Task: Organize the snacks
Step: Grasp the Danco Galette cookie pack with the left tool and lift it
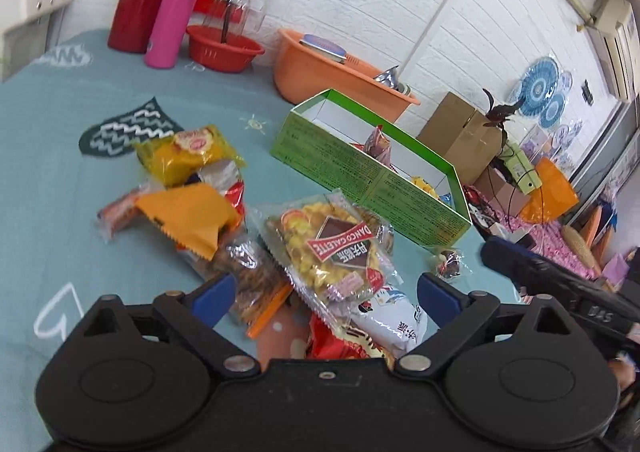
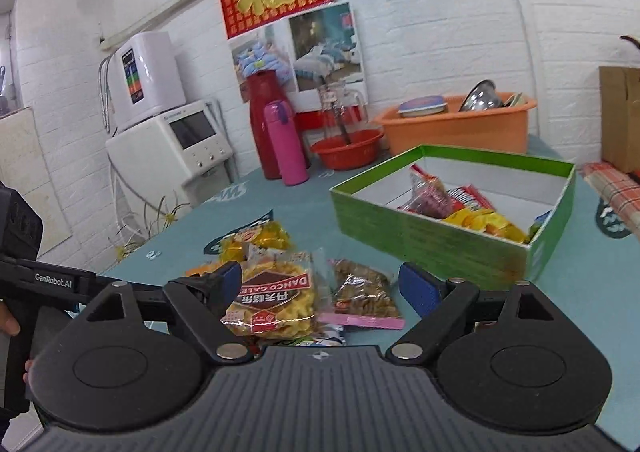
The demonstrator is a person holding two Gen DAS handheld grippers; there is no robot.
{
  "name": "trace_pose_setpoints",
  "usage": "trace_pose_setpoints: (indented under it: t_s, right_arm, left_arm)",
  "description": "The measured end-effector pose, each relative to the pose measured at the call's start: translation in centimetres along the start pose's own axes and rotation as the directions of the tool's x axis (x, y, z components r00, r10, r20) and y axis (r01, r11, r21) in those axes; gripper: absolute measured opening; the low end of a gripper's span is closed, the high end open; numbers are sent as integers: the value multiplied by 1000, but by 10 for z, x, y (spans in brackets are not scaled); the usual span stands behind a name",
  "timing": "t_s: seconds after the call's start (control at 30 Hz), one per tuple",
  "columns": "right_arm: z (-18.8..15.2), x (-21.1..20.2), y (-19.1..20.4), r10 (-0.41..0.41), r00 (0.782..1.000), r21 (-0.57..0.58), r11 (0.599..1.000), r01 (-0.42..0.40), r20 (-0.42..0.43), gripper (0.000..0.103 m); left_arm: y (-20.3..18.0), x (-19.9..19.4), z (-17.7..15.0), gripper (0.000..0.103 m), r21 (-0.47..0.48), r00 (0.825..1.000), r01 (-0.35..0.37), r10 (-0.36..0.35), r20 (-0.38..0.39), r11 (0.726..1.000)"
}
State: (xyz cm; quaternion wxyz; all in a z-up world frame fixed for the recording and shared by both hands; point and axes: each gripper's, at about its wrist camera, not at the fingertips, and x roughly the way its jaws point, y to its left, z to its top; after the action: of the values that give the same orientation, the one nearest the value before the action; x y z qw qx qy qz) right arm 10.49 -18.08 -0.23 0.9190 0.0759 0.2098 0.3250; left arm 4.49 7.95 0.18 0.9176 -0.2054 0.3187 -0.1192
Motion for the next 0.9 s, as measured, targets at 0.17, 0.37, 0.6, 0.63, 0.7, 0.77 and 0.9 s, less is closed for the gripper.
trace_pose_setpoints:
  t_s: [0.17, 0.37, 0.6, 0.63, 0.7, 0.77, 0.9]
  right_arm:
    - [-10, 38, -3, 68, 991, 7, 998, -67, -111, 103]
    - [-21, 67, -11, 77, 981, 51, 996, -69, -181, 103]
    - [-24, 46, 0, 122, 973, 10, 992, -122, -194, 67]
    - [-22, 47, 0, 119, 973, 6, 993, -120, -196, 68]
    - [-21, 50, -1, 108, 974, 14, 994, -107, -198, 71]
    - [-20, 58, -6, 108, 973, 39, 994, -102, -202, 78]
    - [-23, 65, -10, 128, 972, 89, 990, -112, -198, 84]
  left_arm:
    - [6, 4, -5, 103, -55, 998, 52, -50, 26, 997]
    - [11, 26, 2, 78, -78, 998, 62, -62, 8, 995]
    - [17, 37, 4, 52, -83, 998, 57, -57, 3, 995]
    - [18, 37, 4, 53, -91, 998, 61, -60, 7, 994]
    - [19, 38, 5, 53, -103, 998, 63, -62, 8, 993]
    - [18, 38, 4, 53, -98, 998, 61, -61, 5, 993]
    - [18, 42, 5, 53, -91, 999, 52, -53, -7, 995]
